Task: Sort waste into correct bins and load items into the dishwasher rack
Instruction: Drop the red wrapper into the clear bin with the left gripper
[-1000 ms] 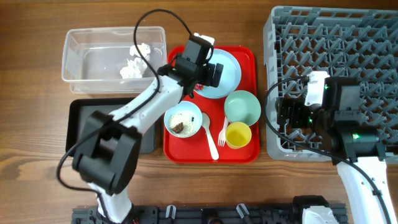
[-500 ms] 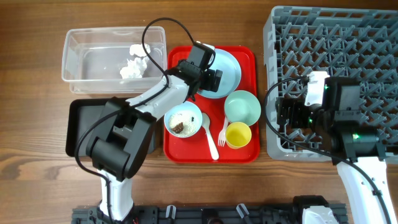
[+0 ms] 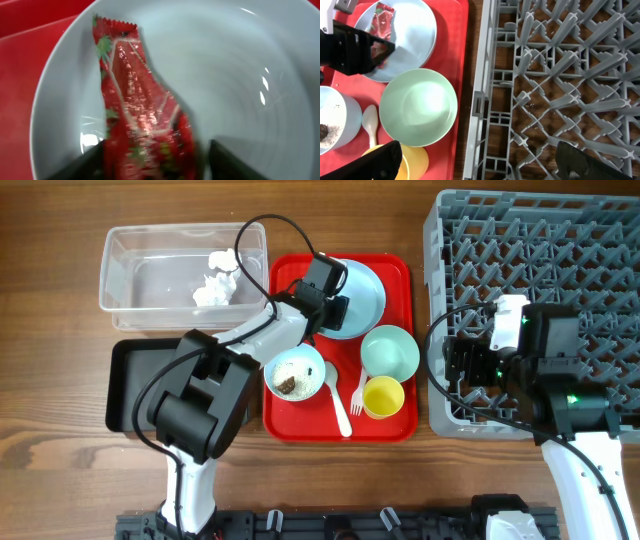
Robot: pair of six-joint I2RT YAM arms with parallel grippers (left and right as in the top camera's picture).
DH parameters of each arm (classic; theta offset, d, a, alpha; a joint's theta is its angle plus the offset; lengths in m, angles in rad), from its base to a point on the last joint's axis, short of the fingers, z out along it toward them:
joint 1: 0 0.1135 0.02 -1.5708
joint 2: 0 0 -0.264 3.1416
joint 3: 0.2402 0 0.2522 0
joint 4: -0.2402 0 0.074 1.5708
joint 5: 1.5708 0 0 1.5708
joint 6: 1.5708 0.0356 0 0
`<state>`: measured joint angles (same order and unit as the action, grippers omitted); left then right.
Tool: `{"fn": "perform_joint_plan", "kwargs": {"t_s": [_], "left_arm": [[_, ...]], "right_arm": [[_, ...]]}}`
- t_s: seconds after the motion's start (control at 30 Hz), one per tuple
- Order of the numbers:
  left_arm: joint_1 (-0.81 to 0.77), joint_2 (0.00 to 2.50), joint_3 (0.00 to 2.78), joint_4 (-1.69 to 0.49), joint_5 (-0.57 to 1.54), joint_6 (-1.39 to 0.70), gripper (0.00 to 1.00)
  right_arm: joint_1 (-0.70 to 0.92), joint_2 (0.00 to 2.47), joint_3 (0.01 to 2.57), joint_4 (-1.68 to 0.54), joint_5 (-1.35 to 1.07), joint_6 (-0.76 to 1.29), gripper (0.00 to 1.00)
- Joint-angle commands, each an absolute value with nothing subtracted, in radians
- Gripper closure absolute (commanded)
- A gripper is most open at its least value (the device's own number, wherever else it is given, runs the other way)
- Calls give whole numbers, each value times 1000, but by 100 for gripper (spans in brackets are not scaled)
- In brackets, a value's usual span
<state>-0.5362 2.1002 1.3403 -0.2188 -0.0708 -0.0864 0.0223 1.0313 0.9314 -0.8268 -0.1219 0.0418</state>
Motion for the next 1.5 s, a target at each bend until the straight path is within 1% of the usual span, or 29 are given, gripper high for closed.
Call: {"fn": "perform_joint_plan", "kwargs": {"t_s": [0.0, 0.03, 0.07, 0.1, 0.13, 0.27, 0.47, 0.57, 0.63, 0.73, 0.87, 0.93, 1.07, 1.13, 1.27, 1.3, 1.37, 1.4, 1.43, 1.47], "left_arm": [[-546, 2119, 1343, -219, -50, -85, 62], [-546, 2115, 1343, -219, -50, -85, 74], [-545, 2112, 1343, -219, -50, -85, 81], [-545, 2104, 1343, -220, -51, -85, 93], [-545, 2098, 1343, -219, -51, -85, 96], [-545, 2020, 1343, -220, -72, -85, 96], [-529, 1849, 1343, -257, -187, -86, 96], [-489, 1759, 1343, -303, -242, -86, 96], [-423, 1699, 1343, -346, -249, -118, 96], [-329, 1678, 1343, -397, -242, -243, 96], [-207, 1696, 1343, -485, -195, -476, 96], [-160, 1714, 1343, -517, -195, -598, 96], [-110, 1750, 1343, -535, -192, -774, 96], [-99, 1769, 1343, -527, -192, -845, 91], [-91, 1802, 1343, -496, -196, -857, 74], [-91, 1809, 1343, -496, -200, -856, 61], [-91, 1811, 1343, -499, -199, -849, 32], [-91, 1811, 1343, -496, -199, -849, 21], [-91, 1805, 1343, -490, -199, -844, 14], [-91, 1797, 1343, -488, -199, -834, 9]], "right_arm": [[19, 1032, 950, -830, -112, 56, 0], [19, 1032, 950, -830, -112, 55, 0], [19, 1032, 950, -830, -112, 55, 0], [19, 1032, 950, -830, -112, 56, 0], [19, 1032, 950, -831, -112, 56, 0], [19, 1032, 950, -831, -112, 56, 0], [19, 1032, 950, -832, -112, 55, 0], [19, 1032, 950, -832, -112, 55, 0], [19, 1032, 950, -831, -112, 55, 0], [19, 1032, 950, -831, -112, 56, 0], [19, 1032, 950, -831, -112, 56, 0], [19, 1032, 950, -831, -112, 55, 0], [19, 1032, 950, -831, -112, 56, 0], [19, 1032, 950, -831, -112, 56, 0], [19, 1032, 950, -832, -112, 56, 0], [19, 1032, 950, -832, -112, 56, 0], [19, 1032, 950, -832, -112, 57, 0], [19, 1032, 950, -832, -112, 56, 0], [19, 1032, 950, -831, -112, 56, 0], [19, 1032, 950, -831, -112, 56, 0]]}}
